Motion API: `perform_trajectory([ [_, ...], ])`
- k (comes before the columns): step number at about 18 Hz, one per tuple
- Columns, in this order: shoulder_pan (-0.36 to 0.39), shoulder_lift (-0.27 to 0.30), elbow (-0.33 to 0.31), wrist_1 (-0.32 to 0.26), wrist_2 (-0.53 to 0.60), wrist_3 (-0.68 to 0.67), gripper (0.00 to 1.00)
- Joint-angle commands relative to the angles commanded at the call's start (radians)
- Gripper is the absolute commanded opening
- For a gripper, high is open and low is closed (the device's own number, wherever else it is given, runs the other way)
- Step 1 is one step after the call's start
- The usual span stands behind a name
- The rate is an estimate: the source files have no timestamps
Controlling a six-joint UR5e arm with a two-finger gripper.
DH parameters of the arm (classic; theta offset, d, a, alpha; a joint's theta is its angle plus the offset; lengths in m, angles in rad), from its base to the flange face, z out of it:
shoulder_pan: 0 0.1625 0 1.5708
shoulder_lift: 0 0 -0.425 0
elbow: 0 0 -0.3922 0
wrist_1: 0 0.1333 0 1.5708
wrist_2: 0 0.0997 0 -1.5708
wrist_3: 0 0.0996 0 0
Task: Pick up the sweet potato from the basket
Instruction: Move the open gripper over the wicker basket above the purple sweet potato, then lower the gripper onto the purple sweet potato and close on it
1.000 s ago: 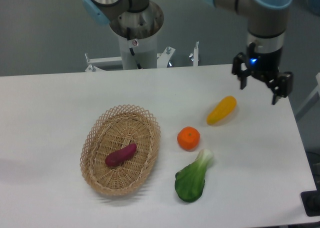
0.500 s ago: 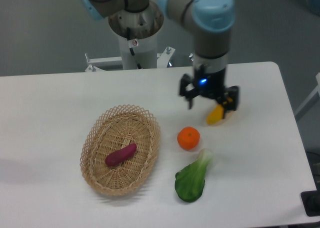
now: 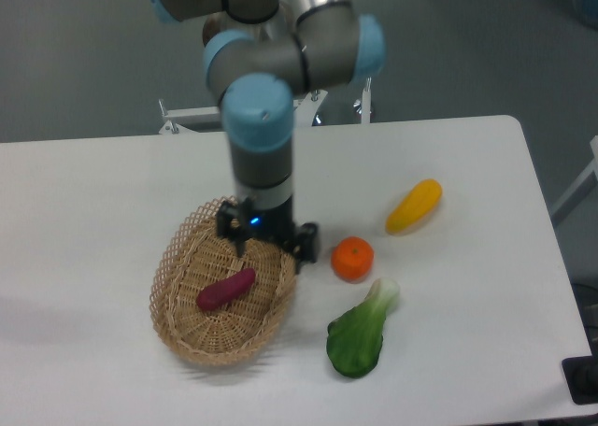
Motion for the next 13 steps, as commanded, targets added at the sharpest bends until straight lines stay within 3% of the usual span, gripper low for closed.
perform_trajectory([
  [6, -0.018, -0.048, -0.049, 0.063, 0.008, 0.164, 1.0],
  [10, -0.034, -0.081, -0.066, 0.133, 0.009, 0.166, 1.0],
  [13, -0.035, -0.085, -0.066, 0.138, 0.009, 0.166, 1.0],
])
